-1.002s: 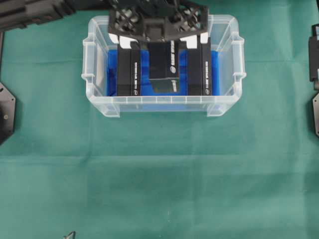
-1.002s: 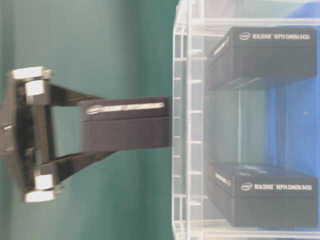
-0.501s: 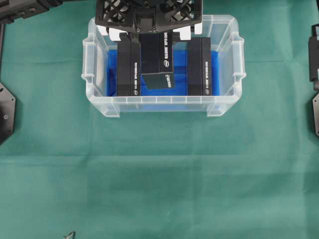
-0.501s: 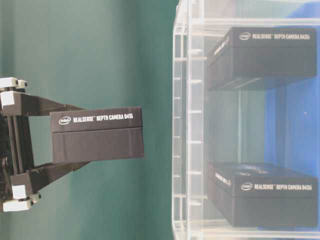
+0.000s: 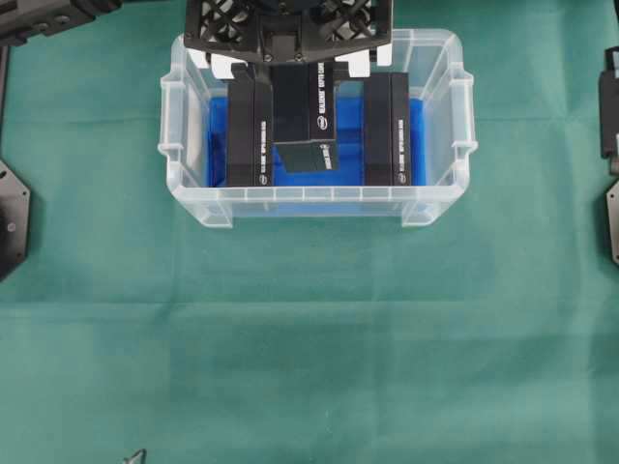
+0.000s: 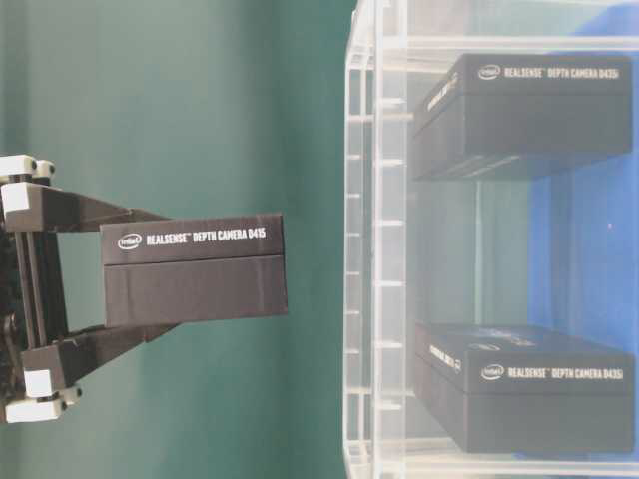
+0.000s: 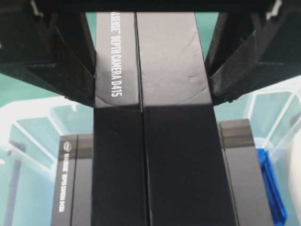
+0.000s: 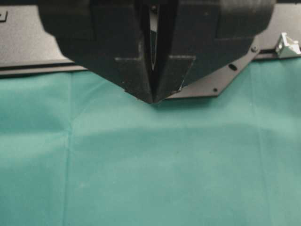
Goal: Take the box out of the case with the left arm.
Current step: 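Lift the middle box upward out of the foam slot, then carry the box over the case front wall toward the table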
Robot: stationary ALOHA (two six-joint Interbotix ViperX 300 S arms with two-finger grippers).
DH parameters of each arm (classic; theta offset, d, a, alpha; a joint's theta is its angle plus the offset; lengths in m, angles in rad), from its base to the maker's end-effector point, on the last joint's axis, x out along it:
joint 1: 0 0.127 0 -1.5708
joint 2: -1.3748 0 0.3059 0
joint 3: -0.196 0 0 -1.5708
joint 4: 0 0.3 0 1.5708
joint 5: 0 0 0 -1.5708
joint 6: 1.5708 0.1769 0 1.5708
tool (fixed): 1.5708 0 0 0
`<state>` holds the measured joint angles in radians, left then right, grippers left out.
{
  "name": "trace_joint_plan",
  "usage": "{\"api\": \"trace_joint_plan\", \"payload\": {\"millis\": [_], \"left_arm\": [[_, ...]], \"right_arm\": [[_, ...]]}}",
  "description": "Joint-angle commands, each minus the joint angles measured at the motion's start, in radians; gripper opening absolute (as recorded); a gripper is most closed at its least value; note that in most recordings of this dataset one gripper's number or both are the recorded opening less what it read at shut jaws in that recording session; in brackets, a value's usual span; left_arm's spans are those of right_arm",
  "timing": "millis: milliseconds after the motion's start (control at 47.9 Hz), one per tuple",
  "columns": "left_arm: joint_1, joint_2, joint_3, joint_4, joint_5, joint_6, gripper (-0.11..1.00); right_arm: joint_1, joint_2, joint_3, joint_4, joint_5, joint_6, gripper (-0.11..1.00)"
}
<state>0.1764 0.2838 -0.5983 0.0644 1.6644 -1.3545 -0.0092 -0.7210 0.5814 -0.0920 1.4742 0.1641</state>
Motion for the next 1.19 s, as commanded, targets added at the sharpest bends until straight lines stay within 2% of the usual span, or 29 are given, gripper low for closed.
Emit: {"api": "trace_joint_plan", "payload": {"millis": [0,793,1002,1169], "left_arm": [[0.005,-0.046,-0.023,0.005,-0.002,0.000,0.62],[0.005,-0.046,-0.023,0.005,-0.003,-0.002,0.62],[-0.021,-0.046,-0.023,0.005,-0.006,-0.015,0.62],[-0.067,-0.044,-0.023,0.005,-0.006,-0.061,0.62]], "right_arm": [[-0.002,-0.002,-0.009,-0.002,-0.005,0.000,0.02],[-0.002,-0.002,-0.011,-0.002,-0.005,0.000,0.02],[-0.002,-0.002,-0.009,-0.002,-0.005,0.000,0.02],[-0.002,-0.002,-0.011,-0.002,-0.005,0.000,0.02]]}}
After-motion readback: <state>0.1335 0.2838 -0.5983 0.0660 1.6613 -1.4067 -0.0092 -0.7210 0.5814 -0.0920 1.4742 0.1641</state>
